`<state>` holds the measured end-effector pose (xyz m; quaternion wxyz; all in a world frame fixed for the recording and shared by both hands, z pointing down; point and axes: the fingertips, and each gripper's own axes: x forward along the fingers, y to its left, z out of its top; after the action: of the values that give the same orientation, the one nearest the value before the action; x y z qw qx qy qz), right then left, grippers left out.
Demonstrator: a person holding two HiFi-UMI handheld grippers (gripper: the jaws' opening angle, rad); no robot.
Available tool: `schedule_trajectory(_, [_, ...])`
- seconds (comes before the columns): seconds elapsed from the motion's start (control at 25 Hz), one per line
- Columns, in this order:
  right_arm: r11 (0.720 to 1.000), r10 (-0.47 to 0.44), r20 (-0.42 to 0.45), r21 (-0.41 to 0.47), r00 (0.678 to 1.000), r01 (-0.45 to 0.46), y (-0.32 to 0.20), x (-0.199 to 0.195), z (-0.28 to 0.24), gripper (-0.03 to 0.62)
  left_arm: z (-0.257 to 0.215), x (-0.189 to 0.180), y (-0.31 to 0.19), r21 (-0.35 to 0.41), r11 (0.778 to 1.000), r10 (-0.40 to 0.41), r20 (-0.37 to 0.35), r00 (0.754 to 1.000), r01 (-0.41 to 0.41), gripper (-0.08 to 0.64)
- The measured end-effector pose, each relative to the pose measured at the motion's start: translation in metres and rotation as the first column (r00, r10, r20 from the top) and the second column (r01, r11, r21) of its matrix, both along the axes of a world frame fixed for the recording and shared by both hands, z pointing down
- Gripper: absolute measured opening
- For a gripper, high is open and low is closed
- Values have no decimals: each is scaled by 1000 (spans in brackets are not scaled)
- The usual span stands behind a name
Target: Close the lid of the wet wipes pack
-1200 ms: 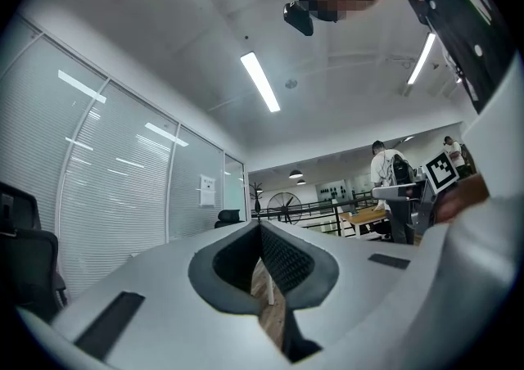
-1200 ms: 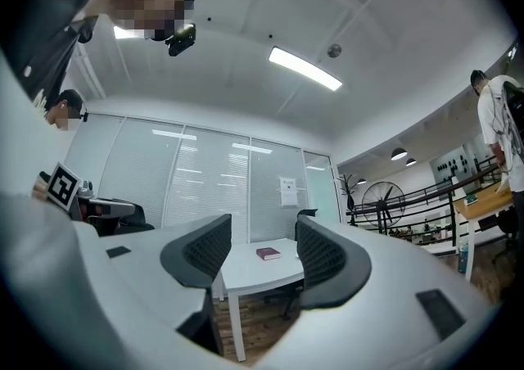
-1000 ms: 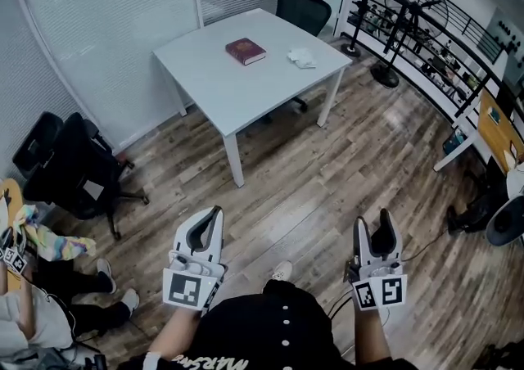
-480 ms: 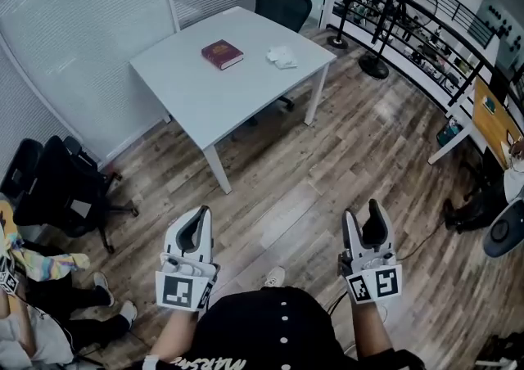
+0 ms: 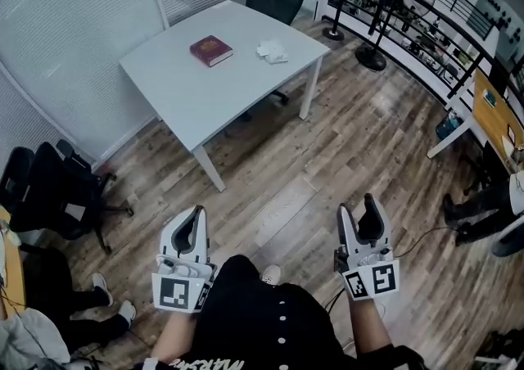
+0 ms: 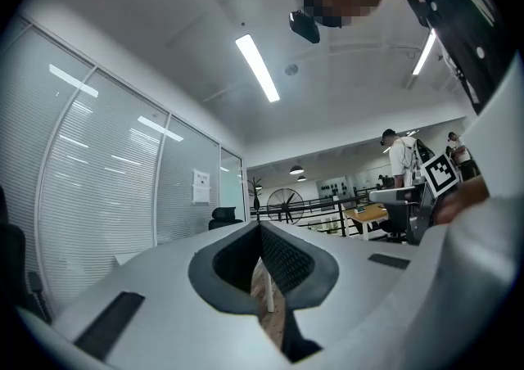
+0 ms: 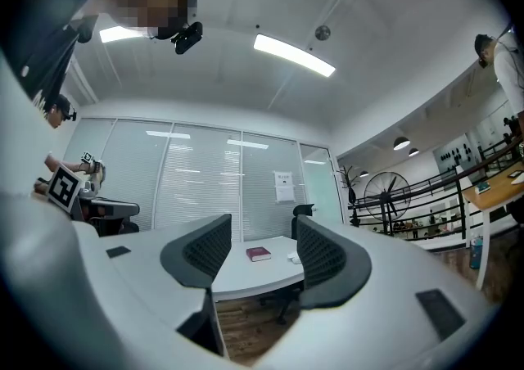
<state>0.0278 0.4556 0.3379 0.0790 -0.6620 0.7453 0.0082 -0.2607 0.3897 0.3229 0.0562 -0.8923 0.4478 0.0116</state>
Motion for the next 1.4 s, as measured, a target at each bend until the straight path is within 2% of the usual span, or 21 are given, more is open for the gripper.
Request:
schedule_trajectory(0.28, [1000,-2,5,-17,1000,2,-19,7,10,249,10,4,-20,-23,1000,-7,2,1000,7,8])
schedule_trajectory(0.64, [1000,11,-3,-21,1000,-11,-57,22,7,249,7,19,-62,-12,1000,0,-7,1000,0,8])
schedule_trajectory(1.4, [998,28,7,-52,1000,-28,-190,56,19,249,20,61,-194,-60,998,26,10,1000,-25,8])
